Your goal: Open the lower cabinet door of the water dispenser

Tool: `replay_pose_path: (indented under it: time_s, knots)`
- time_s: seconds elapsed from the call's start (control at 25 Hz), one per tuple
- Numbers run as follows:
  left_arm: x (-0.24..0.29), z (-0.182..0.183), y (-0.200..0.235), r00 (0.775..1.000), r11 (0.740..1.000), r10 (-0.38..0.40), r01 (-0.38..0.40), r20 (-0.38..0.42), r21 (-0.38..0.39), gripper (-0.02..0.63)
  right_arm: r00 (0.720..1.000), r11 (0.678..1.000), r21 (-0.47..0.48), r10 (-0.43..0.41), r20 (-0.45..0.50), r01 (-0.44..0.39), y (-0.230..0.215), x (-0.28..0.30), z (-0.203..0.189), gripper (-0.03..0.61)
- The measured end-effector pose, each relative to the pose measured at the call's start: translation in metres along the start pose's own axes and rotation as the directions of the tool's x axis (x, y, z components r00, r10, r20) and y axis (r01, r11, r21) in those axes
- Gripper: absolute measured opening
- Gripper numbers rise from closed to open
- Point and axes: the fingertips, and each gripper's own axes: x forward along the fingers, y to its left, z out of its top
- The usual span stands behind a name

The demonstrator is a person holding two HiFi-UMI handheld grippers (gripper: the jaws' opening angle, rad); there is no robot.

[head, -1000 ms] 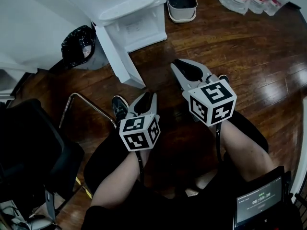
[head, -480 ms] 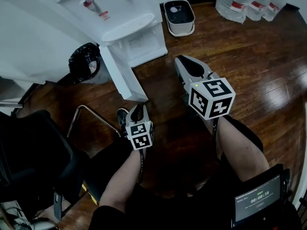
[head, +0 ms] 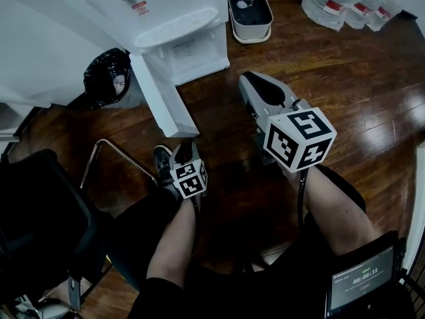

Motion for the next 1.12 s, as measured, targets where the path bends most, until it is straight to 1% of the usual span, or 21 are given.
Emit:
replay_pose_path:
  time_s: [0.04,0.12,0.16,0.24,0.32,0.4,0.44,0.6,0.8,0.92,1.12]
  knots:
    - [0.005,0.0,0.001,1.0,1.0,-0.01,0.01,-0.003,0.012,0.151,1.0,1.0,0.002,0.001,-0.003,-0.001,0.0,0.002,0.0,0.028]
    - [0.014,-0.002,0.003,0.999,0.999,-0.029,0.03,-0.021,0.024,0.245,1.0,1.0,0.008,0.002,-0.009,-0.002,0.0,0.005,0.0,0.028]
    - [0.019,-0.004,0.004,0.999,0.999,-0.034,0.035,-0.034,0.033,0.247,1.0,1.0,0.013,0.004,-0.011,-0.004,0.0,0.007,0.0,0.028]
    - [0.027,-0.005,0.005,0.998,0.997,-0.04,0.043,-0.051,0.061,0.247,1.0,1.0,0.028,0.006,-0.017,-0.005,-0.002,0.011,-0.001,0.028]
    - [0.033,-0.002,0.005,0.998,0.996,-0.042,0.046,-0.051,0.082,0.241,1.0,0.999,0.043,0.003,-0.023,-0.002,-0.006,0.015,-0.001,0.028]
    - [0.036,0.003,0.003,0.998,0.996,-0.044,0.048,-0.044,0.077,0.207,1.0,0.999,0.049,0.001,-0.028,0.001,-0.009,0.019,0.0,0.028]
    - [0.037,0.004,0.001,0.998,0.996,-0.048,0.051,-0.042,0.07,0.202,1.0,0.999,0.049,0.001,-0.03,0.0,-0.01,0.02,0.001,0.028]
    - [0.042,0.007,-0.01,0.997,0.996,-0.068,0.071,-0.041,0.055,0.202,0.999,0.999,0.051,0.012,-0.049,-0.009,-0.011,0.028,0.0,0.028]
    - [0.049,0.013,-0.029,0.993,0.991,-0.11,0.112,-0.042,0.07,0.186,0.997,0.997,0.071,0.021,-0.072,-0.016,-0.012,0.033,-0.002,0.028]
    - [0.054,0.017,-0.037,0.992,0.991,-0.115,0.118,-0.05,0.066,0.175,0.997,0.996,0.088,0.015,-0.071,-0.009,-0.016,0.035,0.0,0.028]
    - [0.06,0.023,-0.054,0.989,0.989,-0.128,0.132,-0.071,0.067,0.172,0.997,0.996,0.087,0.014,-0.07,-0.008,-0.02,0.039,0.005,0.028]
